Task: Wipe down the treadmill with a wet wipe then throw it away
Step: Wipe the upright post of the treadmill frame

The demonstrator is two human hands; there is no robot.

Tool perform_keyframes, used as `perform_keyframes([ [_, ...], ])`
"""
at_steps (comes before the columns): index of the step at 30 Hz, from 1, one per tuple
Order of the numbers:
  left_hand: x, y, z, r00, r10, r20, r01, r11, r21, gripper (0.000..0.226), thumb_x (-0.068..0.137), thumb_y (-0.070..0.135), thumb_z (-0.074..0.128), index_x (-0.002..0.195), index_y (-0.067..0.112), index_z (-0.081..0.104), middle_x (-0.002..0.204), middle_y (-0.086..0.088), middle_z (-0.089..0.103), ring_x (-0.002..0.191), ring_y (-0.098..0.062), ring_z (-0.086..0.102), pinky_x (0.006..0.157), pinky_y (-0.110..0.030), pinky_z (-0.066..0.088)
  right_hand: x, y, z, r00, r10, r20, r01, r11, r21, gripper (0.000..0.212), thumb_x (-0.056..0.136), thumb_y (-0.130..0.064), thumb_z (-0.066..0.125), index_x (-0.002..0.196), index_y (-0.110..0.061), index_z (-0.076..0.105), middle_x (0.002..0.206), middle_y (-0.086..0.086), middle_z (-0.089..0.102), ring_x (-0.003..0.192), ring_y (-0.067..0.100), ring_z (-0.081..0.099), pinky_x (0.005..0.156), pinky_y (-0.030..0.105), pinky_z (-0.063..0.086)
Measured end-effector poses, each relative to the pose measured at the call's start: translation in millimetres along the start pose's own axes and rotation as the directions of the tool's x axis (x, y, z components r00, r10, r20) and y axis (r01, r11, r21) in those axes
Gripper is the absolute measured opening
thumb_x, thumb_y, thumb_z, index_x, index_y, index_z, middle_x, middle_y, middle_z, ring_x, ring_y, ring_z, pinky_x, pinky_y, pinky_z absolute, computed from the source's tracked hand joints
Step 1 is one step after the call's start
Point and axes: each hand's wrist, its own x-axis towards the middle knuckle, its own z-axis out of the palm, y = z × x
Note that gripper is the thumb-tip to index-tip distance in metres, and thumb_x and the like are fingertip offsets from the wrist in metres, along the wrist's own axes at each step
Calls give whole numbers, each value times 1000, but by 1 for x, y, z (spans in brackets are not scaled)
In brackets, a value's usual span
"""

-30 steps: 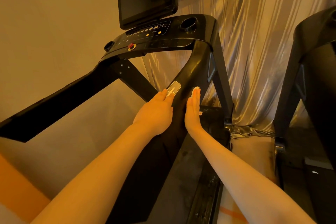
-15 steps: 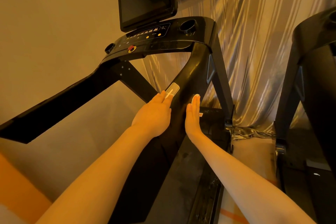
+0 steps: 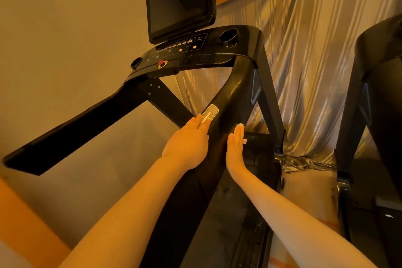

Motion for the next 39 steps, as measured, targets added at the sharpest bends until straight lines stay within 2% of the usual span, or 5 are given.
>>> perform_keyframes([
  [6, 0, 0, -1, 1000, 0, 6, 0, 1000, -11, 53, 106, 31, 33, 155, 25, 16, 164, -1, 11, 149, -23, 18, 115, -35, 29, 4, -23, 5, 995, -89, 34, 89, 996, 0, 61, 97, -52, 23, 147, -37, -9, 162, -10, -10, 149, 10, -11, 123, 44, -2],
  [12, -6, 1, -8, 999, 8, 32, -7, 999, -35, 55, 106, 32, 35, 156, 26, 13, 164, 1, 8, 149, -22, 14, 116, -36, 27, 3, -54, 7, 935, -328, 135, 341, 936, -82, 74, 91, -75, 16, 150, -33, 2, 159, -18, -5, 148, 3, -10, 118, 17, -6],
  [17, -21, -6, -19, 994, 47, 100, -49, 999, 16, 57, 106, 35, 34, 156, 27, 9, 164, 4, 5, 150, -20, 13, 117, -34, 25, 26, -72, -6, 901, -333, 276, 403, 879, -254, 67, 97, -47, 18, 154, -13, 15, 163, 2, 12, 150, 14, 1, 123, 40, 4],
  [31, -71, -27, -22, 993, 86, 85, -78, 993, -88, 54, 105, 33, 35, 155, 27, 16, 163, 7, 8, 148, -12, 14, 115, -24, 19, -31, -82, 11, 722, -535, 438, 670, 699, -250, 68, 101, -58, 15, 141, -14, 49, 146, 1, 48, 140, 11, 36, 120, 26, 15],
  [39, -75, -24, -22, 996, 73, 50, -64, 983, -173, 51, 105, 29, 37, 154, 27, 21, 163, 8, 10, 148, -11, 14, 115, -24, 20, 13, -82, 3, 822, -421, 384, 562, 713, -421, 55, 103, -38, 18, 143, -13, 46, 150, 3, 43, 146, 15, 24, 123, 40, 9],
])
